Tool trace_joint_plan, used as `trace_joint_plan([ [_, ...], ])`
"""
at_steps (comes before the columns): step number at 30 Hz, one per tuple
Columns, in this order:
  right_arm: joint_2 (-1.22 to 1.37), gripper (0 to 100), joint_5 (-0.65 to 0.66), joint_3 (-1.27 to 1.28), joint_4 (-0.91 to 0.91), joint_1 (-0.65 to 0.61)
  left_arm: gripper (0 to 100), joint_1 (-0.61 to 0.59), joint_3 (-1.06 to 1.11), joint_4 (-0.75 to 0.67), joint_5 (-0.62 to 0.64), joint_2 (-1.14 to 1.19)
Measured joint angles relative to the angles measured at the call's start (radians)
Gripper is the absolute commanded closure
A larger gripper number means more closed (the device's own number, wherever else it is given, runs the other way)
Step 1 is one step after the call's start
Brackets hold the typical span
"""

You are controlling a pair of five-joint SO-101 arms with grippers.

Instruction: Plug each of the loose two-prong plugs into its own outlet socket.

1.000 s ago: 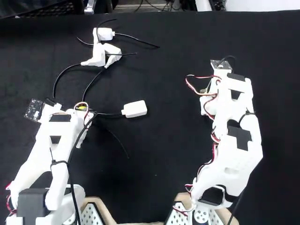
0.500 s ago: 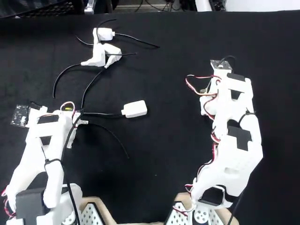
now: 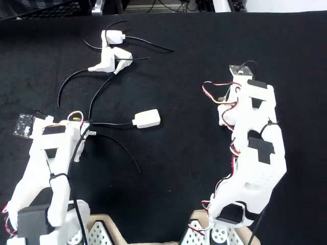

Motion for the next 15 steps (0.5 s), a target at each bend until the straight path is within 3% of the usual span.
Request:
trace_joint_plan([
  [7,0.000,66.2,0.000,0.000,0.000,0.000,74,0.003,0.000,0.000,0.000,0.000],
  [15,0.000,66.2,0.000,0.000,0.000,0.000,96,0.003,-0.002,-0.006,-0.005,-0.002],
])
